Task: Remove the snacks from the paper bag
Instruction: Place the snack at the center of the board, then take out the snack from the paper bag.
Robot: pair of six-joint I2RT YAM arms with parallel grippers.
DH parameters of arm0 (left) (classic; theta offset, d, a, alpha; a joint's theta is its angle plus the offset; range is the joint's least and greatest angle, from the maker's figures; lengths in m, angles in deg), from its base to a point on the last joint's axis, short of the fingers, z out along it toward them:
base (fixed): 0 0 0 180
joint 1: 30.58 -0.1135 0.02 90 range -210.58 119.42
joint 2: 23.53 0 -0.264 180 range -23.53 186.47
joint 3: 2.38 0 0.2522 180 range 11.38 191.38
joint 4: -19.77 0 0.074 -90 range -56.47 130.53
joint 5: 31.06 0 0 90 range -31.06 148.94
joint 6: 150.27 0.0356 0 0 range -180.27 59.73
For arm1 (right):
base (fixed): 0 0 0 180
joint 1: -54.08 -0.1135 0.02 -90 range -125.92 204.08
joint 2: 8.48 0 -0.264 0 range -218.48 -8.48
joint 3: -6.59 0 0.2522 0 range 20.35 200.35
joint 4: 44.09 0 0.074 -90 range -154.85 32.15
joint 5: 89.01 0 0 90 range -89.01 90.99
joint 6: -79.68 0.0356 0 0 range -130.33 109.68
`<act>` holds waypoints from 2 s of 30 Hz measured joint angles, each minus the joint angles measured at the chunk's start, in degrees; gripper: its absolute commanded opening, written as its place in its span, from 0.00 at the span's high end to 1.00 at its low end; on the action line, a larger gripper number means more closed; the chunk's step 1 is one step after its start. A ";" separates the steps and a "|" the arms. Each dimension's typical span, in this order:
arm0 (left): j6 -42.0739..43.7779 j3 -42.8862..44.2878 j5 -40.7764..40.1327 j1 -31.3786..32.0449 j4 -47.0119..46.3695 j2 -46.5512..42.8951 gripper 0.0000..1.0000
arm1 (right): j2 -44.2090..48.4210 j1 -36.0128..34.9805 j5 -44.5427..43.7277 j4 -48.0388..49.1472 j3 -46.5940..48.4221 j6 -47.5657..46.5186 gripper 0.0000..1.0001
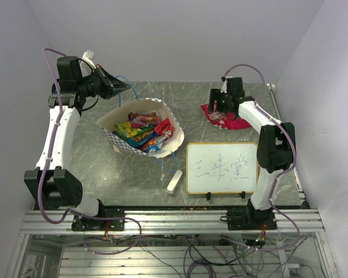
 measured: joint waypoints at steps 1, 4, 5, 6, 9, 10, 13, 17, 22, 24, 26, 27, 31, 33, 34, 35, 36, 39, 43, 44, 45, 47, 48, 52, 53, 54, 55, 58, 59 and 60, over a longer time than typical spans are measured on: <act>0.00 0.00 0.02 0.00 -0.02 -0.07 0.93 | 0.11 0.13 0.20 -0.02 -0.13 0.11 0.26; 0.00 0.00 0.00 0.00 0.00 -0.13 0.93 | 0.13 0.15 1.25 0.02 -1.86 1.11 0.27; 0.00 0.00 0.00 0.00 0.00 -0.13 0.93 | 0.13 0.13 1.66 0.00 -3.15 1.75 0.26; 0.00 0.00 0.00 0.00 0.00 -0.13 0.93 | 0.09 0.07 1.86 -0.07 -4.04 2.21 0.27; -0.04 0.00 0.02 0.00 0.00 -0.13 0.93 | -0.42 0.02 2.38 -0.07 -6.73 3.63 0.27; -0.04 0.00 0.02 0.00 -0.02 -0.13 0.93 | -0.74 0.04 2.69 -0.07 -7.21 4.20 0.28; -0.22 -0.02 0.02 0.00 -0.02 -0.20 0.93 | -1.57 0.09 3.80 0.57 -7.41 5.29 0.30; -0.44 -0.81 0.04 0.00 -0.15 -0.90 0.93 | -0.68 0.07 3.63 -0.13 -6.43 5.68 0.28; -0.70 -2.47 0.04 0.00 -0.46 -2.40 0.93 | 8.46 -0.72 1.22 -2.08 -5.38 2.62 0.29; -1.01 -3.39 0.04 0.15 -0.63 -2.93 0.93 | 12.41 -1.95 0.35 -2.12 -3.82 -0.09 0.29; -1.25 -3.91 0.07 0.33 -0.76 -3.10 0.93 | 16.33 -4.61 0.28 -1.46 -3.17 -3.56 0.29; -1.29 -4.00 0.07 0.35 -0.79 -3.10 0.93 | 18.12 -6.56 0.63 -1.22 -3.21 -5.53 0.29; -1.29 -4.20 0.07 0.39 -0.87 -3.21 0.93 | 25.07 -15.74 5.86 1.75 -6.08 -14.84 0.29; -1.29 -4.24 0.07 0.39 -0.90 -3.39 0.93 | 28.65 -20.13 9.75 2.32 -8.31 -20.20 0.28; -1.29 -4.24 0.04 0.39 -0.90 -3.43 0.93 | 30.21 -22.34 11.52 2.05 -8.85 -23.34 0.28; -1.29 -4.26 0.07 0.39 -0.90 -3.54 0.93 | 31.21 -24.15 13.29 1.73 -8.92 -26.23 0.28; -1.27 -4.24 0.07 0.39 -0.87 -3.67 0.93 | 32.35 -25.90 15.54 1.36 -8.63 -30.27 0.28; -1.25 -4.24 0.04 0.39 -0.87 -3.82 0.93 | 32.44 -29.92 18.62 -0.66 -6.69 -36.52 0.28; -1.25 -4.37 0.04 0.44 -0.90 -4.09 0.93 | 30.25 -35.39 20.70 -3.45 -4.31 -45.38 0.32; -1.27 -4.55 0.07 0.46 -0.92 -4.28 0.93 | 29.62 -36.79 20.70 -3.74 -4.31 -46.88 0.35; -1.27 -4.72 0.07 0.46 -0.92 -4.52 0.93 | 28.72 -38.53 20.41 -3.93 -4.31 -48.54 0.40; -1.29 -4.79 0.26 0.50 -1.14 -5.03 0.93 | 26.47 -41.64 19.21 -3.23 -4.61 -51.21 0.50; -1.29 -4.79 0.35 0.55 -1.33 -5.20 0.93 | 25.38 -42.99 18.25 -2.36 -5.18 -52.26 0.55; -1.55 -4.79 0.55 0.61 -1.92 -5.68 0.93 | 20.96 -45.44 12.22 2.34 -7.43 -54.73 0.67; -1.70 -4.79 0.63 0.63 -2.08 -5.68 0.93 | 19.41 -45.53 10.19 3.52 -7.56 -55.08 0.69; -1.79 -4.79 0.68 0.63 -2.12 -5.68 0.93 | 18.12 -45.53 8.68 4.44 -7.58 -55.36 0.69; -1.92 -4.79 0.72 0.63 -2.10 -5.68 0.93 | 16.20 -45.51 6.75 6.10 -7.56 -55.93 0.69; -2.10 -4.79 0.83 0.66 -2.01 -5.77 0.93 | 11.69 -45.33 2.60 9.31 -7.56 -57.20 0.67; -2.08 -4.79 0.87 0.66 -1.97 -5.77 0.93 | 10.19 -45.35 1.07 10.60 -7.56 -57.61 0.66; -2.05 -4.76 0.90 0.66 -1.81 -5.79 0.93 | 8.79 -45.31 -0.22 11.82 -7.56 -58.05 0.66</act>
